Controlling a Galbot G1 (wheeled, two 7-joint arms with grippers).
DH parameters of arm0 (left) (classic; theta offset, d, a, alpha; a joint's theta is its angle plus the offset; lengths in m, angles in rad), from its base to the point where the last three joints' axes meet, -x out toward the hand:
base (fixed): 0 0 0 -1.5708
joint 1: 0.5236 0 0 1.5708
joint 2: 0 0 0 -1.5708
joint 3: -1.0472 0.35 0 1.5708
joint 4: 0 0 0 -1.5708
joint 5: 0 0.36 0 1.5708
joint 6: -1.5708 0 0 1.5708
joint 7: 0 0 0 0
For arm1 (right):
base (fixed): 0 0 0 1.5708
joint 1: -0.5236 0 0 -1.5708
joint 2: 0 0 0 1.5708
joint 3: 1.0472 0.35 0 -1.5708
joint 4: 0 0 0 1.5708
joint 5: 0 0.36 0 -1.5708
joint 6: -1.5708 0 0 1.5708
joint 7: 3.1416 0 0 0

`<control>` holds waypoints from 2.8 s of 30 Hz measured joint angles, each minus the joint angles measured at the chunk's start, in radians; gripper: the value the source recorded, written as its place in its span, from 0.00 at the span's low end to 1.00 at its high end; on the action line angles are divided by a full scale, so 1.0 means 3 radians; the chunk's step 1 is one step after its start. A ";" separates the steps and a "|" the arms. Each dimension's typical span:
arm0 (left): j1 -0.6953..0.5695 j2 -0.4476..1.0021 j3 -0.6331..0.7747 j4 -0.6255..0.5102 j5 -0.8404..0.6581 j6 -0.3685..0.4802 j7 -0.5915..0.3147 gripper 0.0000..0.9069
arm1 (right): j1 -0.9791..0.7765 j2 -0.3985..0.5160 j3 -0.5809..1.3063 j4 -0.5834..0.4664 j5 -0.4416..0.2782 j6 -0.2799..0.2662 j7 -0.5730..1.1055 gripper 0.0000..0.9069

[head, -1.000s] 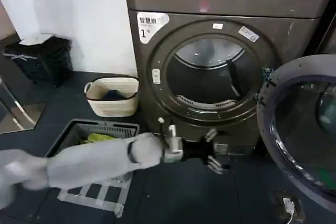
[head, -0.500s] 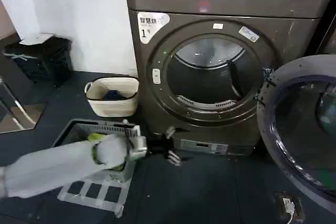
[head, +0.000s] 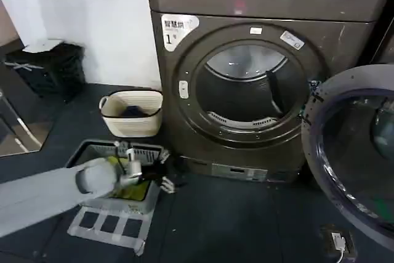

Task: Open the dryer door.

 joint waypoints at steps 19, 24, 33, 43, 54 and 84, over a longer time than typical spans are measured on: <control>-0.0386 0.0037 0.0196 0.0895 0.0401 -0.0477 0.0929 1.00 | 0.0032 0.0014 -0.0071 0.0026 0.0003 0.0002 -0.0014 1.00; -0.0526 -0.0110 0.0205 0.1288 0.0605 -0.0745 0.1245 1.00 | 0.0024 0.0002 -0.0071 0.0013 0.0004 0.0011 -0.0015 1.00; -0.0634 -0.0271 0.0183 0.1754 0.0703 -0.0924 0.1528 1.00 | 0.0002 -0.0033 -0.0066 -0.0040 0.0006 0.0028 -0.0019 1.00; -0.0670 -0.0267 0.0211 0.1976 0.0893 -0.1064 0.1538 1.00 | -0.0003 -0.0037 -0.0069 -0.0040 0.0013 0.0039 -0.0035 1.00; -0.0678 -0.0199 0.0210 0.2074 0.1011 -0.1151 0.1585 1.00 | 0.0002 -0.0010 -0.0067 -0.0017 0.0020 0.0034 -0.0037 1.00; -0.0646 -0.0106 0.0178 0.2203 0.1194 -0.1149 0.1637 1.00 | -0.0078 0.0035 0.0011 -0.0001 0.0125 0.0031 -0.0049 1.00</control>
